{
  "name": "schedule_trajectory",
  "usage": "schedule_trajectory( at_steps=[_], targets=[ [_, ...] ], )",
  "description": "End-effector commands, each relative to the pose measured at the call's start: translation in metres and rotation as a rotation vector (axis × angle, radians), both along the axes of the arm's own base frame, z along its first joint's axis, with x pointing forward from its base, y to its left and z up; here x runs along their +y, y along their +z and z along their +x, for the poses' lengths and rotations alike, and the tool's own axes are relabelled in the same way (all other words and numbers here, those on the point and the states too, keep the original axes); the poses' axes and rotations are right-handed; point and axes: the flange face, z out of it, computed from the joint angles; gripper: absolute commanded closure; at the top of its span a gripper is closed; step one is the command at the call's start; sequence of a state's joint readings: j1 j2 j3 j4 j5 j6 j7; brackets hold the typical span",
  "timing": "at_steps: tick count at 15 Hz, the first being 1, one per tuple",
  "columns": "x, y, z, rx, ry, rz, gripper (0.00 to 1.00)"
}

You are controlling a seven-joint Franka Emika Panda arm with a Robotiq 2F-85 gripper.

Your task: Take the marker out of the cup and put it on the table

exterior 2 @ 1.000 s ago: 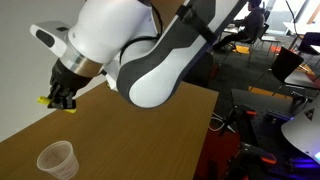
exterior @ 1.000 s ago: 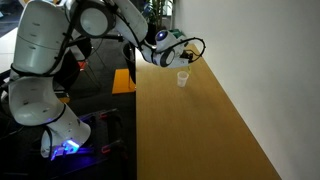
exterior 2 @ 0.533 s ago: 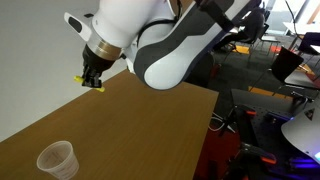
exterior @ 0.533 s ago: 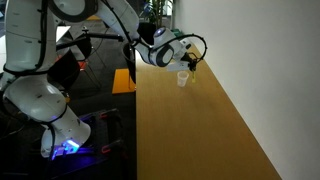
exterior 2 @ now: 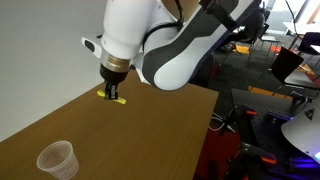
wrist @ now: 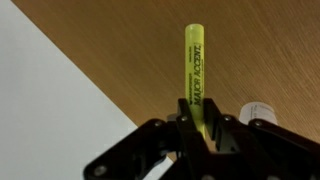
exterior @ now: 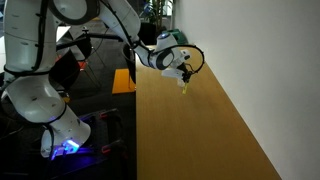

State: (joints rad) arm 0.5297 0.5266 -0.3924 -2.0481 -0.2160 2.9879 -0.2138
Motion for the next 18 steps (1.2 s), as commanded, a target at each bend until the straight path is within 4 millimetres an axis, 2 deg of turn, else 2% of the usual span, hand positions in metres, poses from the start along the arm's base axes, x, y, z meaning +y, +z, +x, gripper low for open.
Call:
schedule_trajectory(
  at_steps=[1,6,10,18],
  targets=[
    [-0.025,0.001,-0.006,0.091,-0.090,0.033,0.95],
    [-0.058,-0.019,-0.004,0.206,-0.171,0.095,0.95],
    [-0.074,-0.039,-0.001,0.295,-0.219,0.157,0.95],
    [-0.070,-0.096,0.010,0.444,-0.261,0.233,0.95]
  ],
)
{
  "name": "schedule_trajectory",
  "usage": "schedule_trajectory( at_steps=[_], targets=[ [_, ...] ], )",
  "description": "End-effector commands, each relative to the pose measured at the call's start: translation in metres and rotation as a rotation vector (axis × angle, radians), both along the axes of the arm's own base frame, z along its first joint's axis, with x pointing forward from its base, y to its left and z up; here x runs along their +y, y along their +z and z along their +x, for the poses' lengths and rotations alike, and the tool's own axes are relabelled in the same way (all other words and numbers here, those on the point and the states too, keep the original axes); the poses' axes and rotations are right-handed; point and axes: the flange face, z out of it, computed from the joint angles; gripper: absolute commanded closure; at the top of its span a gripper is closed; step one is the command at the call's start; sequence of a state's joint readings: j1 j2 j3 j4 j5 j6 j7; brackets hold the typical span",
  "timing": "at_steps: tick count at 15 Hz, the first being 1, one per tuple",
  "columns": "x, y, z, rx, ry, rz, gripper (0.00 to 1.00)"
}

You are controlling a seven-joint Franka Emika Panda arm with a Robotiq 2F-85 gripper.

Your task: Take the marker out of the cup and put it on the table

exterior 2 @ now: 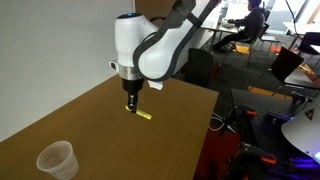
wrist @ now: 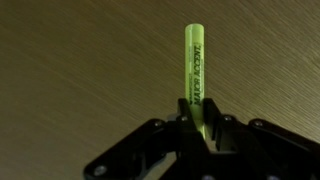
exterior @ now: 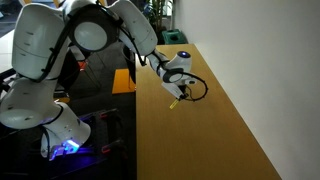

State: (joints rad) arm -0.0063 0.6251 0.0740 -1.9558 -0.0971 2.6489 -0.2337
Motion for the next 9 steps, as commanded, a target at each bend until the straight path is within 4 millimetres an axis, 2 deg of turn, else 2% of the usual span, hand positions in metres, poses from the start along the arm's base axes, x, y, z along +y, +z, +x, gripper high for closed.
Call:
schedule_trajectory(
  at_steps=[1,8,9],
  targets=[
    [0.002,-0.022,0.013,0.057,-0.001,0.042,0.95],
    [0.003,-0.053,0.021,0.116,-0.014,0.059,0.95],
    [0.003,-0.054,0.023,0.120,-0.014,0.060,0.89]
  ],
)
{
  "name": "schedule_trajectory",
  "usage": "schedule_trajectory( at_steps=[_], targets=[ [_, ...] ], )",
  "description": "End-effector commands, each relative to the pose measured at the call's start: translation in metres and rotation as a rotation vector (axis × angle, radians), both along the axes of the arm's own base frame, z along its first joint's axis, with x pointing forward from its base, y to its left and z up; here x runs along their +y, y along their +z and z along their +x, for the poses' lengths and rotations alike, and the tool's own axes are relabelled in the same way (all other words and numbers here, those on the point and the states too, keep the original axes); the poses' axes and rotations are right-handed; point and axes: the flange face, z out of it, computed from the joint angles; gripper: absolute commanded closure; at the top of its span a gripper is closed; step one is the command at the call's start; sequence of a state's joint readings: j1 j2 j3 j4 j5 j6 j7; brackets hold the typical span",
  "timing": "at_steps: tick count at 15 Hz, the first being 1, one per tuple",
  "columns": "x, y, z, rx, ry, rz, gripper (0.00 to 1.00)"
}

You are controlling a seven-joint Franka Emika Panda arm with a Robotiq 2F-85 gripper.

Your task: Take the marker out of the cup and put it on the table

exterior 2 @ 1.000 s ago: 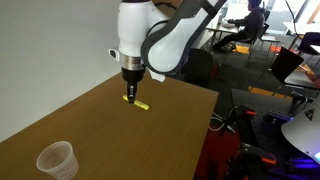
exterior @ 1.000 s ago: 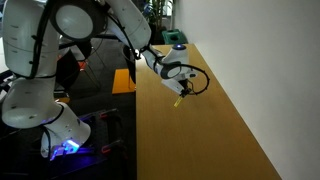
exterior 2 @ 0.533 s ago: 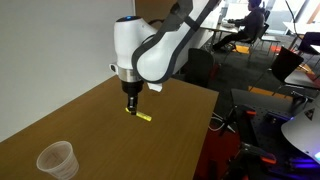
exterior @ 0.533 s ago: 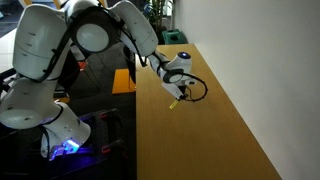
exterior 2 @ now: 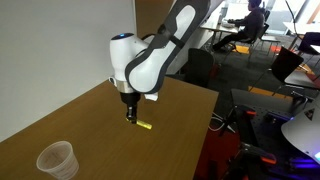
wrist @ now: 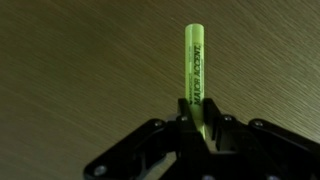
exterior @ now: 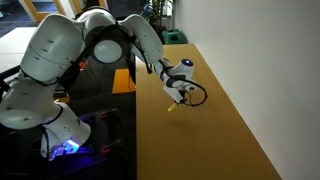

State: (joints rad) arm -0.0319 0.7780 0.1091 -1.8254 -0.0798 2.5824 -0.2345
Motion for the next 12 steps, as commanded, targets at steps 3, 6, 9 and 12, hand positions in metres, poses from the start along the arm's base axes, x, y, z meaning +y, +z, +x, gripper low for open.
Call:
schedule_trajectory(
  at_steps=[3,6,9,12],
  targets=[
    [0.001,-0.004,0.013,0.039,0.005,0.034,0.48],
    [0.007,0.004,0.012,0.046,0.002,0.017,0.26],
    [0.021,0.028,0.004,0.034,0.004,-0.014,0.04],
    [0.041,0.060,-0.004,-0.010,0.016,-0.042,0.00]
  ],
)
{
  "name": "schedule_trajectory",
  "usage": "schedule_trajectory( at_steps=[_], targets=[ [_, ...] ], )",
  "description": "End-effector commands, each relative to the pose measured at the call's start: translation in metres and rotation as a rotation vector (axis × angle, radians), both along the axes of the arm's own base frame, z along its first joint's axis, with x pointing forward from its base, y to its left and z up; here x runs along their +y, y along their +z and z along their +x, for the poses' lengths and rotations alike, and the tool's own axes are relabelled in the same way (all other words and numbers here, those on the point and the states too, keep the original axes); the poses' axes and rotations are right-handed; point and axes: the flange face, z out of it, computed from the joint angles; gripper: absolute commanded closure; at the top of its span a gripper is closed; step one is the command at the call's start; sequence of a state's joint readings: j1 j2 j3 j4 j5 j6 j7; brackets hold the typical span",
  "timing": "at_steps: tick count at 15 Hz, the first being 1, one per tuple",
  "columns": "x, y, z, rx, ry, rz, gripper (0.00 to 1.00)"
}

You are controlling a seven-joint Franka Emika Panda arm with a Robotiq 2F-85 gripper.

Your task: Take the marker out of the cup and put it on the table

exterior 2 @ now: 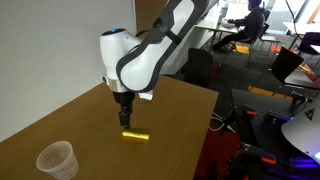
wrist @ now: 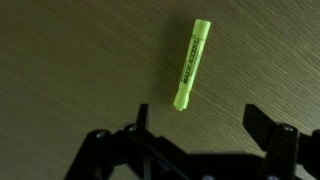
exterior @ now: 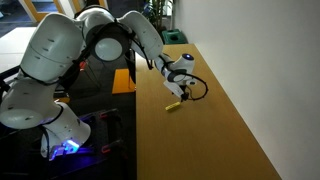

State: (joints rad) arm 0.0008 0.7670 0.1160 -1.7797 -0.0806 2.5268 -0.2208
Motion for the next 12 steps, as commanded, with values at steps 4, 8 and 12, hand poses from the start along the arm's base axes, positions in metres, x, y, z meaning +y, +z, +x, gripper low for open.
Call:
schedule_trajectory(
  at_steps=[4,8,12],
  targets=[
    [0.046,0.090,-0.035,-0.079,0.000,-0.089,0.00],
    [0.064,0.129,-0.056,-0.136,-0.018,-0.150,0.00],
    [0.074,0.129,-0.050,-0.150,0.000,-0.127,0.00]
  ],
)
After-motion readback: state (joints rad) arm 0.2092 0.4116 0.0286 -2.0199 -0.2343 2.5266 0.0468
